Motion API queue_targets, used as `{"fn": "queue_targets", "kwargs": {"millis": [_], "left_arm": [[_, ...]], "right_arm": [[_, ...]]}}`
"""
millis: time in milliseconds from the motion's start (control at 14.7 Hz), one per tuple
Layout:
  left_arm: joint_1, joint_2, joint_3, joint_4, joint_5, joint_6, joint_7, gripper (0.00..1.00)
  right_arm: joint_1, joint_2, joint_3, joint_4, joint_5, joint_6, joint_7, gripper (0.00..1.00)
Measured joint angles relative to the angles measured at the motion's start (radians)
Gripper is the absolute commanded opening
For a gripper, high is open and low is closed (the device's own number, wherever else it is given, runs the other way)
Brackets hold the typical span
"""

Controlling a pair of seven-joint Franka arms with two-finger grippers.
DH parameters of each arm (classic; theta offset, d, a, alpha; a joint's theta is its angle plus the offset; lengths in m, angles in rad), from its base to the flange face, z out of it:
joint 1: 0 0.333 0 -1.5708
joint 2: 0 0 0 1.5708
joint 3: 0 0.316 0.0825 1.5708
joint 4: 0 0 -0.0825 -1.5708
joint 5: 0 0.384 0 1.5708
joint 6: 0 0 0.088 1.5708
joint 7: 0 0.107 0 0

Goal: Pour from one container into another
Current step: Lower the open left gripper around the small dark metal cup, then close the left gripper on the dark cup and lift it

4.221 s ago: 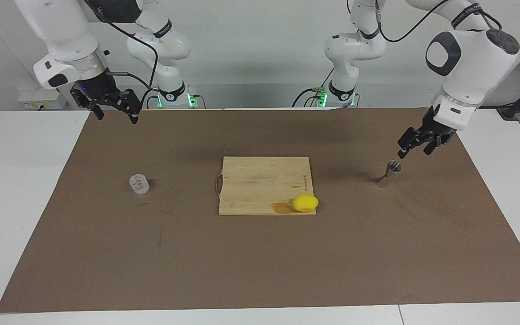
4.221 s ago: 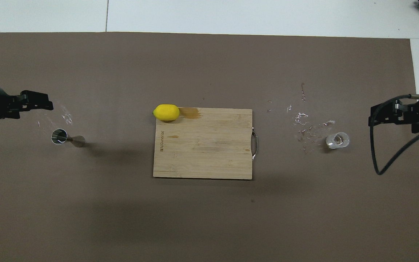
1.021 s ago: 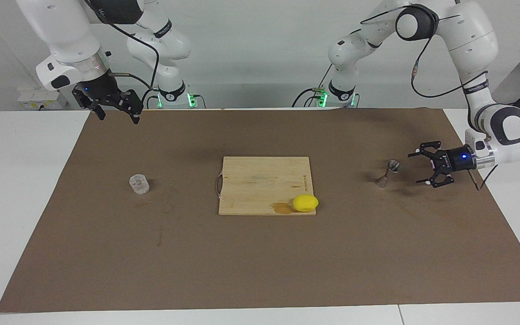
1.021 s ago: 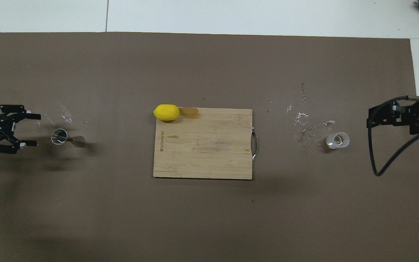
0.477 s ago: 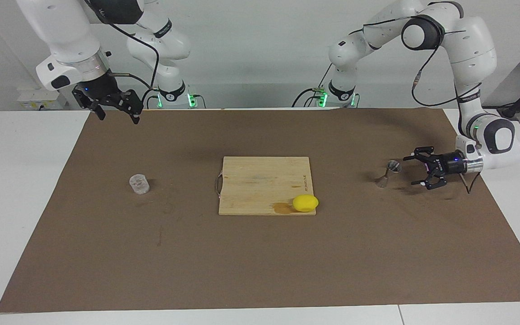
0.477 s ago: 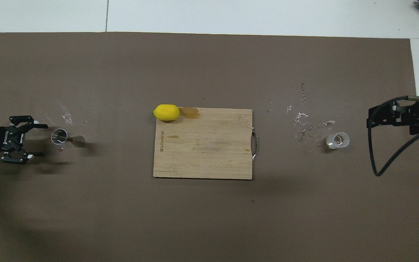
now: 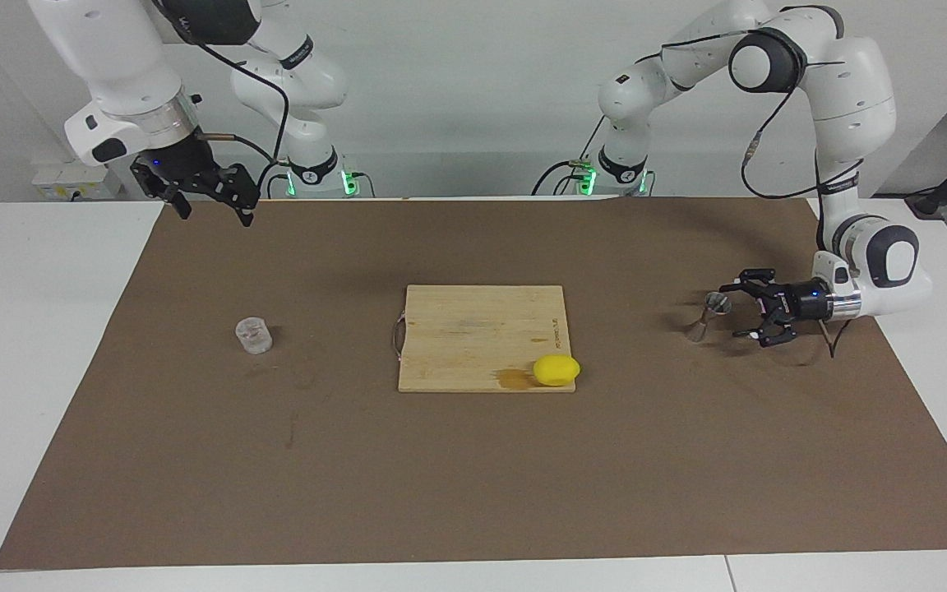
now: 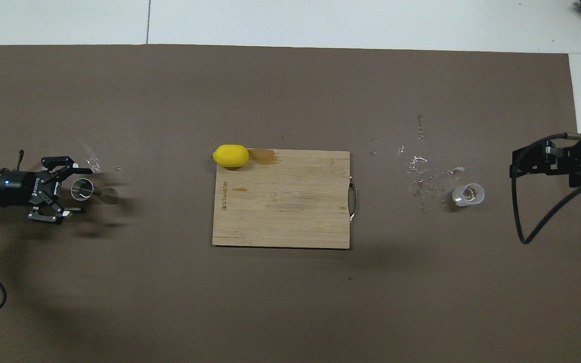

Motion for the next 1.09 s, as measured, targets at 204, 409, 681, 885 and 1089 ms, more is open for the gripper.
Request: {"fn": "queue_targets", "kwargs": {"millis": [204, 409, 681, 885, 1089], "left_arm": [[-0.011, 0.0, 0.0, -0.014, -0.002, -0.003, 0.0, 1.0], [-0.011, 0.0, 0.002, -0.018, -0.002, -0.028, 0.0, 1.0], [0.007, -0.003, 0.01, -0.017, -0.006, -0.074, 0.002, 0.99], [0.031, -0.004, 0.013, -0.017, -0.007, -0.077, 0.004, 0.95], [0.026, -0.004, 0.008, -0.017, -0.025, -0.078, 0.004, 0.85]], "right_arm": [[0.0, -0.001, 0.0, -0.001, 0.0, 0.0, 0.0, 1.0], [0.0, -0.001, 0.0, -0.001, 0.0, 0.0, 0.0, 1.0], [0.0, -0.002, 0.0, -0.002, 0.0, 0.0, 0.0, 1.0], [0.0, -0.002, 0.0, -0.002, 0.0, 0.0, 0.0, 1.0], [0.0, -0.002, 0.0, -0.002, 0.0, 0.0, 0.0, 1.0]]}}
